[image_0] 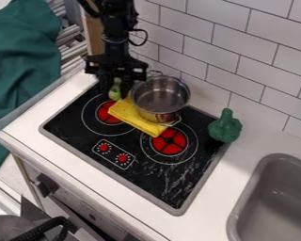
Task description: Move the green fork to left of the silver pot
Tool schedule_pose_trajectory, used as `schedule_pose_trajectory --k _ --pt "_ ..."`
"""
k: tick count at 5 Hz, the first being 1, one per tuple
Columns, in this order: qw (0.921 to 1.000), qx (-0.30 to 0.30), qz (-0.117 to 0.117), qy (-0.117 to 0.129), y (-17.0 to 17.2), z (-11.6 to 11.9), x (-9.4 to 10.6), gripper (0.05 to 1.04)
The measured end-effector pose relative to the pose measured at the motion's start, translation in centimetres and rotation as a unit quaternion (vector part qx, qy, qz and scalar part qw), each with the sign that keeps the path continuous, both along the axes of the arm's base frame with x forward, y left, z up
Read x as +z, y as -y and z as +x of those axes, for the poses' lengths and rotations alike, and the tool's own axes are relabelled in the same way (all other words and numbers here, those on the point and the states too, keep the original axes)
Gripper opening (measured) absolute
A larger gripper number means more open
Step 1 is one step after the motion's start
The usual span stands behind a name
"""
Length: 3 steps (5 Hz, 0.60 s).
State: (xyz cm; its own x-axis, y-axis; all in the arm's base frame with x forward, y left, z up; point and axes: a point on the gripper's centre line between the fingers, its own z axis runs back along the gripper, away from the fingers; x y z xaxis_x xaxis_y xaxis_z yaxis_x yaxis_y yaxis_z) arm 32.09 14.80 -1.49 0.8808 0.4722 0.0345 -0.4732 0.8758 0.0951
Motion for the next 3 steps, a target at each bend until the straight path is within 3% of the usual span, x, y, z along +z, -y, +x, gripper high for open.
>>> schedule_pose_trajectory --k 1,2,3 --pt "0.9988 -0.043 0.024 0.002 -1.0 0.7 -0.1 0.381" --pt "0.9970 -0.066 0.036 -0.013 -1.5 0.3 -0.5 0.381" --pt "0.9970 -0.070 0.029 -0.015 -2.2 -0.1 -0.6 0.381"
